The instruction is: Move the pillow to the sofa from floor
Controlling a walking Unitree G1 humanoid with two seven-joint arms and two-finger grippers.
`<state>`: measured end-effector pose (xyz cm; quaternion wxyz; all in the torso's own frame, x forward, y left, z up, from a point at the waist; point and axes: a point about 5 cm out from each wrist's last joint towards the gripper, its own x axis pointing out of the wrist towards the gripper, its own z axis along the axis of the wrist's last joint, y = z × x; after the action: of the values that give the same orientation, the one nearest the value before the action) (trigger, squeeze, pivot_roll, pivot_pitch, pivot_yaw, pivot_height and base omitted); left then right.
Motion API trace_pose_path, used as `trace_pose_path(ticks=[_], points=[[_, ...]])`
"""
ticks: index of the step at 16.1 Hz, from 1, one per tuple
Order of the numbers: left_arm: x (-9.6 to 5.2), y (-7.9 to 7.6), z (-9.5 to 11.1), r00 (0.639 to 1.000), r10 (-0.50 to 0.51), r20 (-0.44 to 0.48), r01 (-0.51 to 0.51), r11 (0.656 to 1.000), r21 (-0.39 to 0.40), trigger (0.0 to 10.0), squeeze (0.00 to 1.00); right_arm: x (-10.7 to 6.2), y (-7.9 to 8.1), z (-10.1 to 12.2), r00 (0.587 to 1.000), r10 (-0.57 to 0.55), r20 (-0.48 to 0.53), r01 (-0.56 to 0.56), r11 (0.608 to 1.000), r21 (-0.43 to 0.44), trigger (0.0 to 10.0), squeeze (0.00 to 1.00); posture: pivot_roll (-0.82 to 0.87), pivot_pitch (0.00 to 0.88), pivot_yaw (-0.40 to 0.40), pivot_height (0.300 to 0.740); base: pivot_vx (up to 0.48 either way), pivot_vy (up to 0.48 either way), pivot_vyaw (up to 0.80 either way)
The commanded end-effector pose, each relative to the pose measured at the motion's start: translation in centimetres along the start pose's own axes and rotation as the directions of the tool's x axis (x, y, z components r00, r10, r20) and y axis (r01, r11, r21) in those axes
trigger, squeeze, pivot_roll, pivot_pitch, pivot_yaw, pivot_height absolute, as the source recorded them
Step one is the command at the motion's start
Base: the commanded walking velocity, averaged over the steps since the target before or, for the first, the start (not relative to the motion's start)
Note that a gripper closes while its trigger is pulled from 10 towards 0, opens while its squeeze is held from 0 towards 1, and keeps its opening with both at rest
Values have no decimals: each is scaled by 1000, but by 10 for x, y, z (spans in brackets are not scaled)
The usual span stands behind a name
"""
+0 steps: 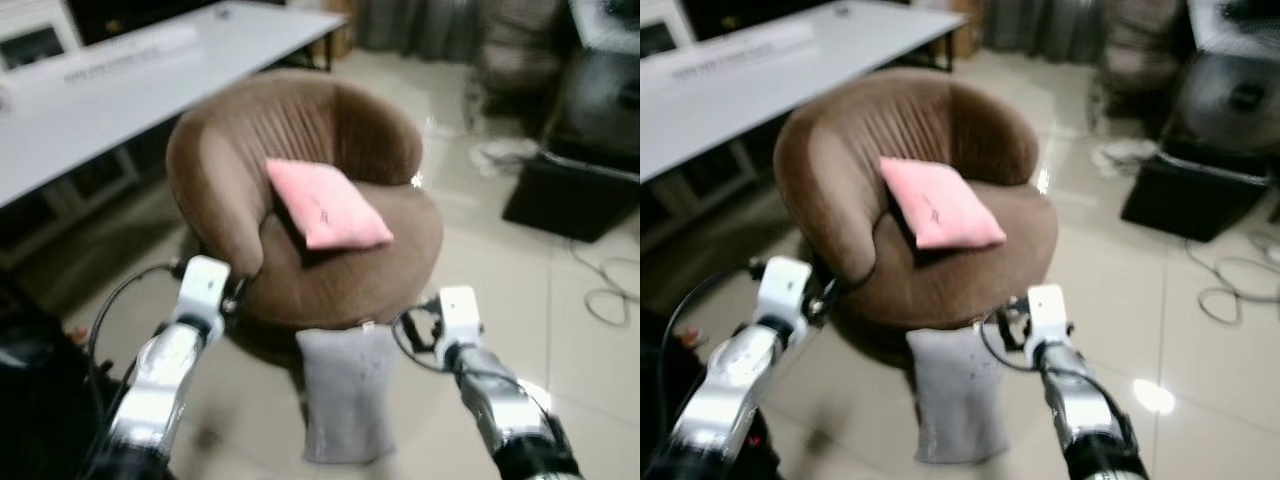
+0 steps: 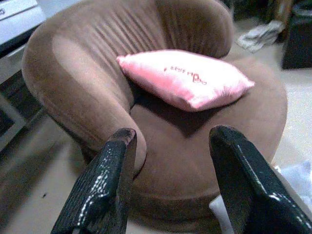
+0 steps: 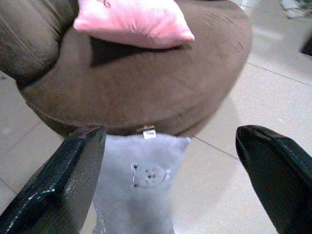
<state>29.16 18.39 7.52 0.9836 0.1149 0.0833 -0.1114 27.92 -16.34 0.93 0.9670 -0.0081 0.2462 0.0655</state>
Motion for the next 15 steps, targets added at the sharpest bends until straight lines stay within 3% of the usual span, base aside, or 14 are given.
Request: trace_pose_path(ticks=[1, 9, 11, 15], points=[[-3, 7, -4, 1000, 17, -19, -17, 1000, 9, 10000, 0, 3, 6, 7, 1000, 18, 17, -18, 1000, 8, 10000, 0, 113, 0, 32, 740, 0, 424, 0], [2, 11, 2, 1000, 20, -3, -20, 1000, 16, 10000, 0, 8, 16, 14, 999, 40, 29, -40, 999, 11, 10000, 0, 130, 0, 29, 740, 0, 427, -437], [3, 12, 6, 1000, 23, 7, -23, 999, 44, 10000, 0, 9, 17, 18, 998, 50, 41, -50, 999, -4, 10000, 0, 132, 0, 16, 740, 0, 0, 0], [3, 12, 6, 999, 43, 8, -43, 998, 43, 10000, 0, 11, 21, 23, 996, 71, 54, -69, 997, -24, 10000, 0, 128, 0, 12, 740, 0, -480, 0]])
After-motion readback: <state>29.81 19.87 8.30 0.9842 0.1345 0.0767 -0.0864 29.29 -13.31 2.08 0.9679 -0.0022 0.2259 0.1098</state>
